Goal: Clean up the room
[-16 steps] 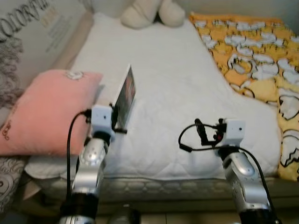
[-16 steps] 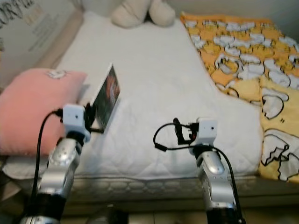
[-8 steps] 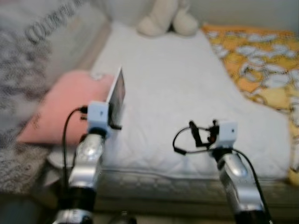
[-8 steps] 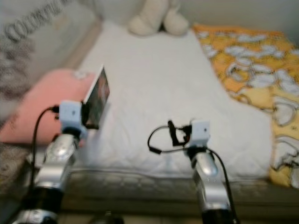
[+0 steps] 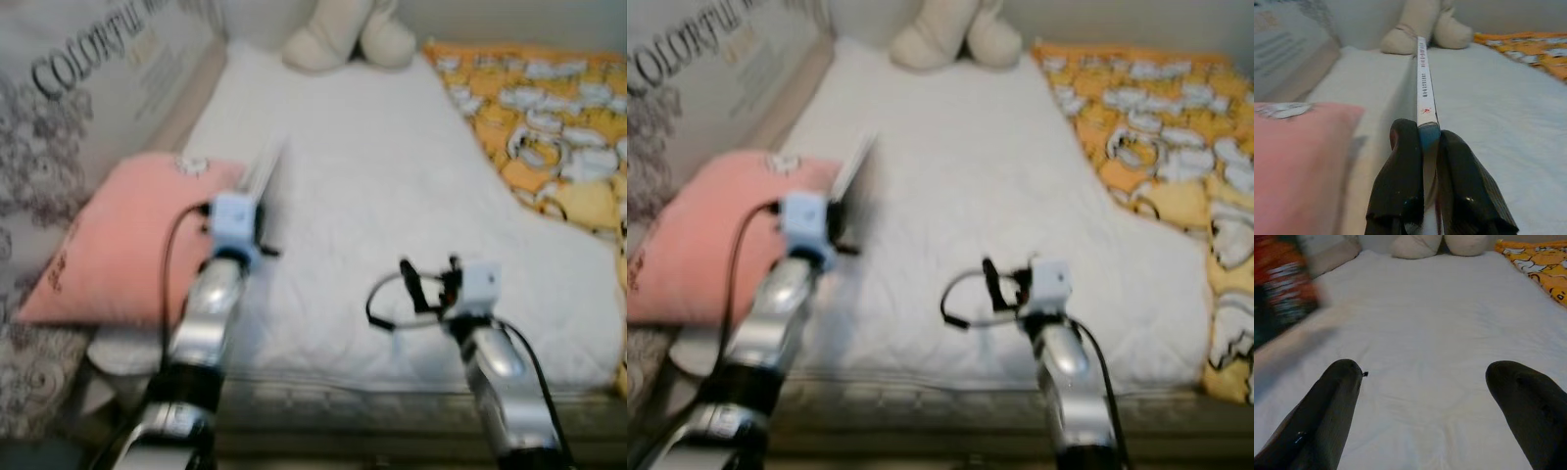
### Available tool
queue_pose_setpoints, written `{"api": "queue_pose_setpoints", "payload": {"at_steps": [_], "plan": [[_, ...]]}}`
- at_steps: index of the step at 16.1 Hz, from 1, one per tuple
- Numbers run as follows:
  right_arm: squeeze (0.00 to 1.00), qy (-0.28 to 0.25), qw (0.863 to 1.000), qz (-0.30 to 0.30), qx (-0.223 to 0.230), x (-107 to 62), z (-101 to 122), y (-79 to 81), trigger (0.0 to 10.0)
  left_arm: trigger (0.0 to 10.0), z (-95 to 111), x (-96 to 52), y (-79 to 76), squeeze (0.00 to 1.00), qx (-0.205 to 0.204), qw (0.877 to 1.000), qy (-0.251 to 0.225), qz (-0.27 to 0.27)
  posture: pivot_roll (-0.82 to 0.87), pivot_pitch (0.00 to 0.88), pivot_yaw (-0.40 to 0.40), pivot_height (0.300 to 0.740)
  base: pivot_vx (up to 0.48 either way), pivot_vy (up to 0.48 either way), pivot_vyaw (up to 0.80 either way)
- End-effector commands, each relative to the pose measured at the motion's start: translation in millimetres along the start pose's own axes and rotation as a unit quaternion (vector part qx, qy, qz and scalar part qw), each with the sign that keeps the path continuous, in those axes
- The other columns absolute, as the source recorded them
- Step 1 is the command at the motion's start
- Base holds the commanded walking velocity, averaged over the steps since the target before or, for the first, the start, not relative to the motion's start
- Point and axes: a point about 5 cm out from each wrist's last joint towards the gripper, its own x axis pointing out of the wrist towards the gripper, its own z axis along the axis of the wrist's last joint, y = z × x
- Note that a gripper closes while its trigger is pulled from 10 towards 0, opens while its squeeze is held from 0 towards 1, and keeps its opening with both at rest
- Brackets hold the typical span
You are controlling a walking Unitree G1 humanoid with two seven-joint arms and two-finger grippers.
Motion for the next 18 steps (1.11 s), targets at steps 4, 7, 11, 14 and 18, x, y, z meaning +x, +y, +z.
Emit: {"api": "queue_pose_setpoints", "payload": {"at_steps": [4,7,11,14,18], "plan": [[0.0,0.0,1.0,0.028,0.008,-6.0,3.5,9.2,10.0,10.0,-3.4,7.9,5.5,0.0,-0.072,0.997,0.029,0.02,-0.06,0.0,-0.005,0.74,0.0,0.0,0.0],[0.0,0.013,0.997,0.069,0.018,-13.4,5.1,16.3,10.0,10.0,-44.3,9.8,3.2,0.0,-0.251,0.958,0.125,0.051,-0.09,0.07,-0.053,0.74,0.0,0.0,0.0],[0.0,0.046,0.993,0.105,0.004,-40.9,4.8,17.3,10.0,10.0,-61.9,5.3,9.5,0.0,-0.336,0.921,0.147,0.132,-0.19,0.148,-0.118,0.74,0.0,0.0,0.0],[0.0,0.074,0.991,0.112,0.003,-60.9,1.9,16.4,10.0,10.0,-63.6,5.7,18.0,0.0,-0.355,0.904,0.15,0.184,-0.21,0.153,-0.128,0.74,0.0,0.0,0.0],[0.0,0.082,0.99,0.111,0.008,-65.5,2.9,19.3,10.0,10.0,-47.9,15.0,26.4,0.0,-0.421,0.878,0.111,0.197,-0.2,0.135,-0.104,0.74,0.0,0.0,0.0]]}}
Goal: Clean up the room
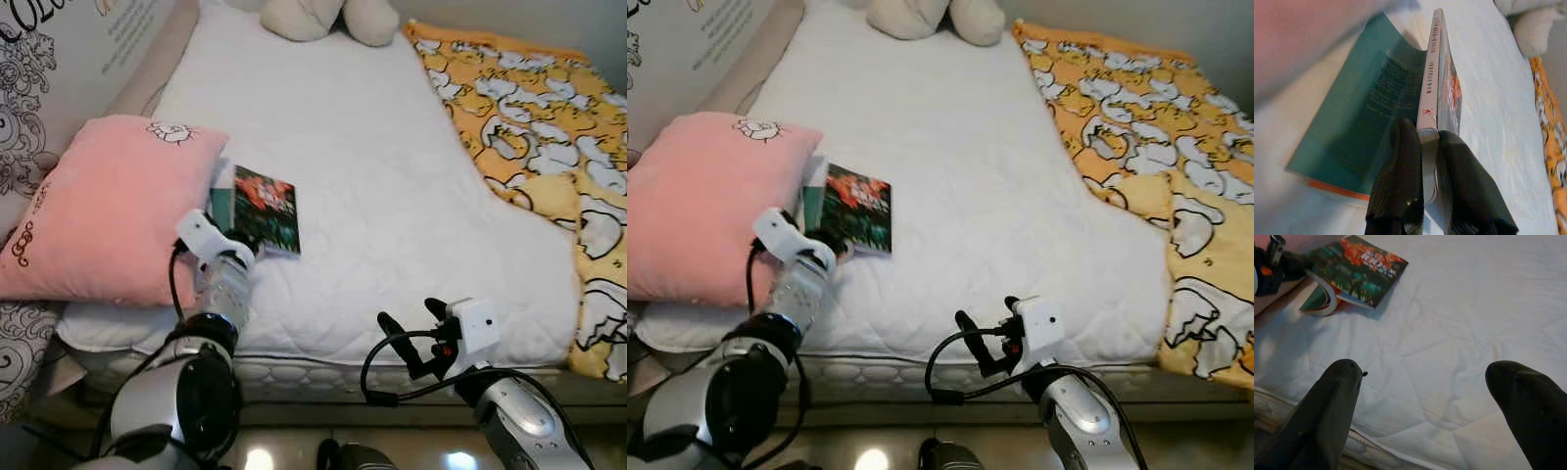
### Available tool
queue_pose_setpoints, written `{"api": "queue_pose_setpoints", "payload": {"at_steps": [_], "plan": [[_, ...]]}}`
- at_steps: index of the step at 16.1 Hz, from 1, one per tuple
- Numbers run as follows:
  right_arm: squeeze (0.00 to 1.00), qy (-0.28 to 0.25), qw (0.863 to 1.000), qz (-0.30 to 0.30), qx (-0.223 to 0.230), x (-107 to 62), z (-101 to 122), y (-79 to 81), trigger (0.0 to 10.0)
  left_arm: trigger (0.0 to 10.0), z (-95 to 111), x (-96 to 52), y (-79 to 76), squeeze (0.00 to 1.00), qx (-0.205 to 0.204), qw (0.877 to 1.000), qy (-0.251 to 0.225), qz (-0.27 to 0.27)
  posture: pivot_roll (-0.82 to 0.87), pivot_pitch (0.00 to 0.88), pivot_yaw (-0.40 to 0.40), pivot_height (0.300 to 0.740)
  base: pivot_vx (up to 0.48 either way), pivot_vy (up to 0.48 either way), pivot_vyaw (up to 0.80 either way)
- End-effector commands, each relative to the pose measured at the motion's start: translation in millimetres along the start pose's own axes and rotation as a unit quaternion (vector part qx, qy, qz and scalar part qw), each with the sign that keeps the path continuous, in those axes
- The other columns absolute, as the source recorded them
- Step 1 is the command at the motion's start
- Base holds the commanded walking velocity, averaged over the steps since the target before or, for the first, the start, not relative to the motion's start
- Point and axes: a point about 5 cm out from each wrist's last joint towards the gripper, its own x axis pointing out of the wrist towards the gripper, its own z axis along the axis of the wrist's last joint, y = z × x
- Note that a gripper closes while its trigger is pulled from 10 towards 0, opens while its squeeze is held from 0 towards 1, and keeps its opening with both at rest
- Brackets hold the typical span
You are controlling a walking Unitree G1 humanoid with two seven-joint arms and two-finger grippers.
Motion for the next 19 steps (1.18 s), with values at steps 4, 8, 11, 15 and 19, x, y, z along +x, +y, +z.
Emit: {"api": "queue_pose_setpoints", "payload": {"at_steps": [4,8,11,15,19], "plan": [[0.0,0.011,1.0,-0.004,0.006,-2.1,-4.2,1.8,10.0,10.0,11.0,-3.5,-41.8,0.0,0.078,0.994,-0.052,-0.062,-0.17,0.117,-0.087,0.74,0.0,0.0,0.0],[0.0,0.017,1.0,0.003,0.011,2.6,-9.0,5.5,10.0,10.0,23.3,-11.3,-41.5,0.0,-0.034,0.996,-0.039,-0.067,-0.14,0.1,-0.089,0.74,0.0,0.0,0.0],[0.0,0.016,1.0,0.005,0.01,4.8,-8.2,3.8,10.0,10.0,48.4,-17.6,-43.8,0.0,-0.1,0.99,-0.064,-0.077,-0.13,0.092,-0.094,0.74,0.0,0.0,0.0],[0.0,0.018,1.0,0.007,0.008,8.8,-10.4,0.4,10.0,10.0,66.7,-42.7,-78.9,0.0,-0.129,0.979,-0.058,-0.147,-0.1,0.079,-0.093,0.74,0.0,0.0,0.0],[0.0,0.016,1.0,0.016,0.009,12.5,-11.0,3.8,10.0,10.0,34.2,-31.0,-30.2,0.0,-0.129,0.989,0.001,-0.068,-0.09,0.074,-0.097,0.74,0.0,0.0,0.0]]}}
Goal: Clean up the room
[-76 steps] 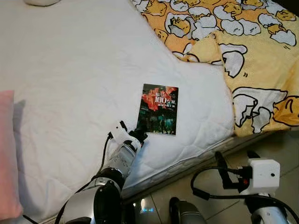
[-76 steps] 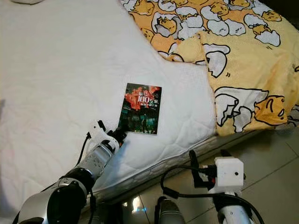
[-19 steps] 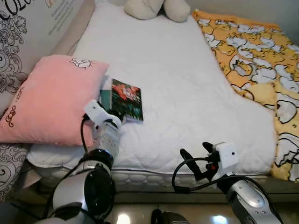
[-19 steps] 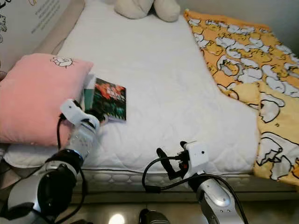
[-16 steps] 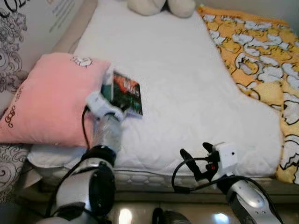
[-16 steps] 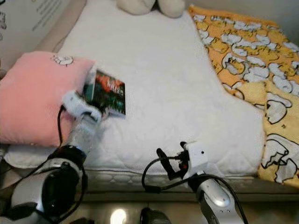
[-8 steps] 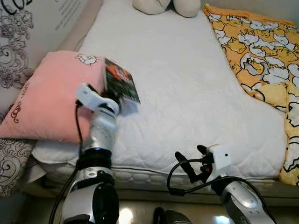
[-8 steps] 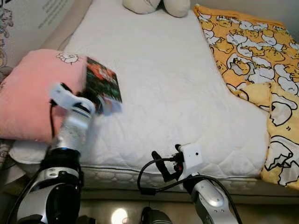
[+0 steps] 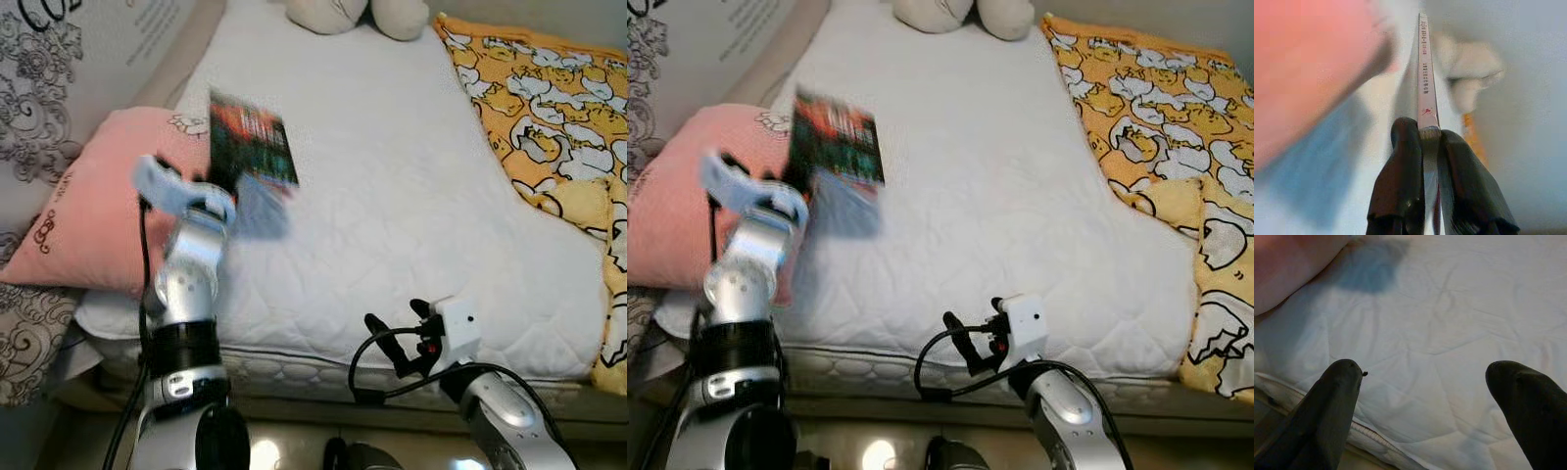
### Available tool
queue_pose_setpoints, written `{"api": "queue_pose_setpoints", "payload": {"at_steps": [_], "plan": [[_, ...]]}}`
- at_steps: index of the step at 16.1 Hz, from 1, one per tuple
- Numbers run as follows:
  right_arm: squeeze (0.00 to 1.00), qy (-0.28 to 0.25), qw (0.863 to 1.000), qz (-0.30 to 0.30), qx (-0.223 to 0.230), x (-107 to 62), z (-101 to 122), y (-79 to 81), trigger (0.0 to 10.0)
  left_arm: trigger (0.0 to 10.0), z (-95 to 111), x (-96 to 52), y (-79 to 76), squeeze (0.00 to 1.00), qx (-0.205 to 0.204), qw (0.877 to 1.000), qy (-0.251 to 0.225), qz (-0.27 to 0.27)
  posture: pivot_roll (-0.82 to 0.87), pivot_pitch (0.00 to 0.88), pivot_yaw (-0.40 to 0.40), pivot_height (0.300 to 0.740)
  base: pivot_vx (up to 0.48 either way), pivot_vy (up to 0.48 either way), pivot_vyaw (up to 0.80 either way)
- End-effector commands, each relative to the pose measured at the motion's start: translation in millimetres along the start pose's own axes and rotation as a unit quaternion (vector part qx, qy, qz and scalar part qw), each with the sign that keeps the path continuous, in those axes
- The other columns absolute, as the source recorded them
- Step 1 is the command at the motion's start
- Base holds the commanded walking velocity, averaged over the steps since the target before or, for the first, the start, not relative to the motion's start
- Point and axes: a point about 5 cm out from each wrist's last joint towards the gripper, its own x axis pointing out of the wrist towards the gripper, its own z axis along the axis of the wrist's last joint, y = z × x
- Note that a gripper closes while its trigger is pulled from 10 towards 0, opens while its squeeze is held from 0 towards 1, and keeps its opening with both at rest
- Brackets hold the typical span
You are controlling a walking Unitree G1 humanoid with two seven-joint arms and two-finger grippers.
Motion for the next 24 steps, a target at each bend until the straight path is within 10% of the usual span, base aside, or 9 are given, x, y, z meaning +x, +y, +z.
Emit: {"api": "queue_pose_setpoints", "payload": {"at_steps": [1,5,9,10,11,15,21,24], "plan": [[0.0,0.006,1.0,-0.004,-0.003,-1.7,-3.2,-3.5,10.0,10.0,-15.7,-0.9,17.6,0.0,-0.005,0.999,0.027,0.028,-0.1,0.074,-0.098,0.74,0.0,0.0,0.0],[0.0,0.008,1.0,0.0,-0.007,-2.2,-3.8,-4.9,10.0,10.0,-48.0,-5.6,79.8,0.0,0.087,0.986,0.107,0.089,-0.1,0.061,-0.111,0.74,0.0,0.0,0.0],[0.0,0.008,1.0,0.003,-0.011,-1.5,-3.5,-3.1,10.0,10.0,-32.2,3.3,87.0,0.0,0.339,0.934,0.078,0.082,-0.11,0.066,-0.115,0.74,0.0,0.0,0.0],[0.0,0.009,1.0,0.003,-0.011,-1.8,-4.0,-2.8,10.0,10.0,-28.6,6.2,80.8,1.0,0.411,0.907,0.066,0.066,-0.11,0.069,-0.115,0.74,0.0,0.0,0.0],[0.0,0.01,1.0,0.003,-0.011,-2.1,-4.5,-2.5,10.0,10.0,-26.5,9.5,71.9,1.0,0.491,0.868,0.052,0.042,-0.11,0.071,-0.114,0.74,0.0,0.0,0.0],[0.0,0.011,1.0,0.0,-0.007,-2.0,-6.8,-2.0,10.0,10.0,-19.6,12.1,44.2,1.0,0.621,0.784,-0.002,-0.022,-0.1,0.076,-0.104,0.74,0.0,0.0,0.0],[0.0,0.013,1.0,0.003,0.004,1.8,-11.9,3.4,10.0,10.0,-44.7,-20.7,62.7,1.0,0.629,0.774,0.065,-0.032,-0.06,0.079,-0.09,0.74,0.0,0.0,0.0],[0.0,-0.019,0.999,-0.025,-0.003,6.4,-1.9,-2.5,10.0,10.0,-27.7,-25.4,38.2,1.0,0.624,0.777,-0.01,-0.088,-0.04,0.058,-0.082,0.74,0.0,0.0,0.0]]}}
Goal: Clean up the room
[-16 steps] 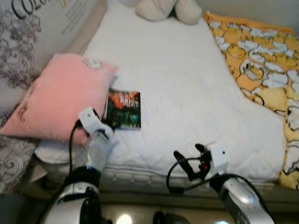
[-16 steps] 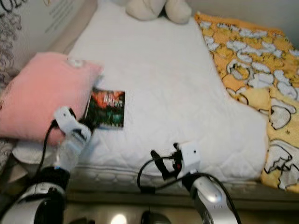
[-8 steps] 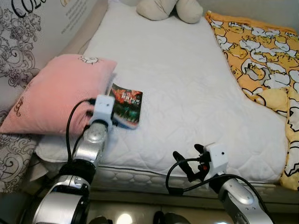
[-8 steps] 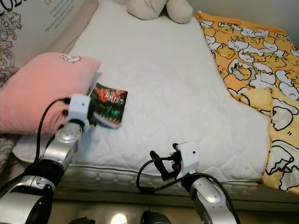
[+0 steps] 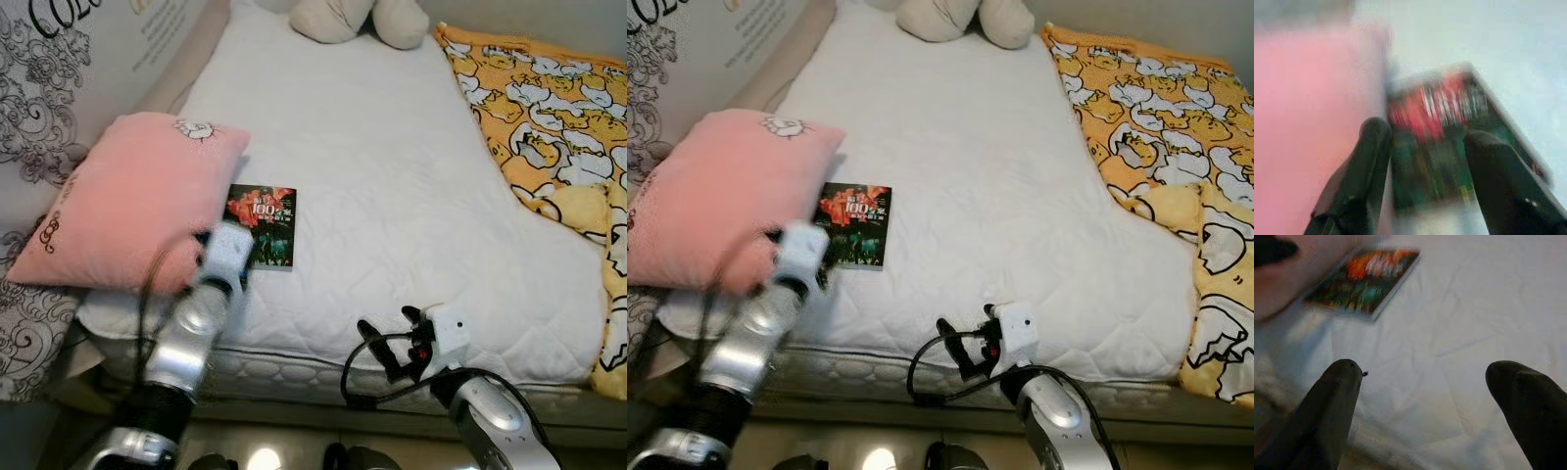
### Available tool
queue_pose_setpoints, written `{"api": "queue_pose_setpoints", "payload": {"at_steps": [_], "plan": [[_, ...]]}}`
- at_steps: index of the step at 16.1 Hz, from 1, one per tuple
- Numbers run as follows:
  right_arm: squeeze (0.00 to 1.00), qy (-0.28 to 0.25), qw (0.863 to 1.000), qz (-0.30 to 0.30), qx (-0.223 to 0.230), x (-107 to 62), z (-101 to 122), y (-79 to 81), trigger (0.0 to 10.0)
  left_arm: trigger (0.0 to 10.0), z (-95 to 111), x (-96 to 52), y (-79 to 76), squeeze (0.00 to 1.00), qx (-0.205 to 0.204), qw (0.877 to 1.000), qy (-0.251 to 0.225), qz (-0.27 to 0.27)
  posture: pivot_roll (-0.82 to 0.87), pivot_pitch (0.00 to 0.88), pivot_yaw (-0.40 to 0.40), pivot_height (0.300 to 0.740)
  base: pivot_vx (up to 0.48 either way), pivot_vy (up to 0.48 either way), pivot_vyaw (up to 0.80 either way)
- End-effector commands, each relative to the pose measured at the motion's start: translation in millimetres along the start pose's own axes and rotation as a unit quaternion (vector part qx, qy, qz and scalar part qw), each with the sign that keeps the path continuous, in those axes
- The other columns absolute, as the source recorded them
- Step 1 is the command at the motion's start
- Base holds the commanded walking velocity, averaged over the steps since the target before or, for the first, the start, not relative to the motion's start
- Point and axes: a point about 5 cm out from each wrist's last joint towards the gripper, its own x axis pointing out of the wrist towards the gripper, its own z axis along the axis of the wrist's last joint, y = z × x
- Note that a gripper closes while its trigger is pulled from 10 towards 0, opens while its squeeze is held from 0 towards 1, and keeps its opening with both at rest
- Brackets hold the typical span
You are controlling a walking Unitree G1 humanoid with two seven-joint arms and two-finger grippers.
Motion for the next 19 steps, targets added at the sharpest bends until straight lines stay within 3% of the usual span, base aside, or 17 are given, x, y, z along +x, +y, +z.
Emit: {"api": "queue_pose_setpoints", "payload": {"at_steps": [1,2,4,6,8,9,11,13,17,19], "plan": [[0.0,-0.029,0.999,-0.034,-0.017,0.1,11.1,-10.5,10.0,10.0,16.6,-3.4,-1.7,0.7,-0.02,0.999,-0.048,-0.008,-0.03,0.049,-0.076,0.74,0.0,0.0,0.0],[0.0,-0.077,0.994,-0.072,-0.036,3.1,28.7,-15.8,10.0,10.0,30.5,-16.9,4.6,0.0,-0.041,0.994,-0.1,0.006,-0.03,0.02,-0.064,0.74,0.0,0.0,0.0],[0.0,-0.139,0.98,-0.126,-0.071,1.0,49.7,-21.2,10.0,10.0,37.2,-36.8,13.5,0.0,-0.079,0.988,-0.124,0.042,-0.01,0.0,-0.052,0.74,0.0,0.0,0.0],[0.0,-0.159,0.969,-0.173,-0.074,-3.2,46.2,-28.5,10.0,10.0,30.2,-40.3,11.7,0.0,-0.099,0.988,-0.111,0.032,0.0,0.0,-0.044,0.74,0.0,0.0,0.0],[0.0,-0.146,0.966,-0.21,-0.033,-1.0,24.0,-39.6,10.0,10.0,25.2,-34.4,9.6,0.0,-0.093,0.99,-0.105,0.019,0.01,0.0,-0.031,0.74,0.0,0.0,0.0],[0.0,-0.147,0.965,-0.216,-0.031,2.4,22.8,-40.7,10.0,10.0,25.1,-32.0,7.1,0.0,-0.086,0.991,-0.101,0.006,0.0,0.0,-0.02,0.74,0.0,0.0,0.0],[0.0,-0.159,0.958,-0.237,-0.023,5.0,27.3,-45.8,10.0,10.0,19.3,-27.5,4.5,0.0,-0.115,0.989,-0.09,-0.005,-0.01,0.0,-0.01,0.74,0.0,-0.412,0.0],[0.0,-0.167,0.944,-0.282,0.022,0.6,26.3,-58.7,10.0,10.0,11.7,-23.4,-0.1,0.0,-0.132,0.988,-0.077,-0.011,-0.04,0.0,-0.009,0.74,0.0,-0.429,0.0],[0.0,-0.172,0.948,-0.268,-0.03,1.1,31.1,-59.4,10.0,10.0,2.0,-19.1,-8.7,0.0,-0.153,0.986,-0.056,-0.022,-0.07,0.0,-0.008,0.74,0.0,-0.421,0.0],[0.0,-0.17,0.948,-0.267,-0.032,1.8,31.1,-59.6,10.0,10.0,1.9,-18.0,-10.3,0.0,-0.156,0.986,-0.057,-0.026,-0.07,0.0,-0.007,0.74,0.0,-0.424,0.0]]}}
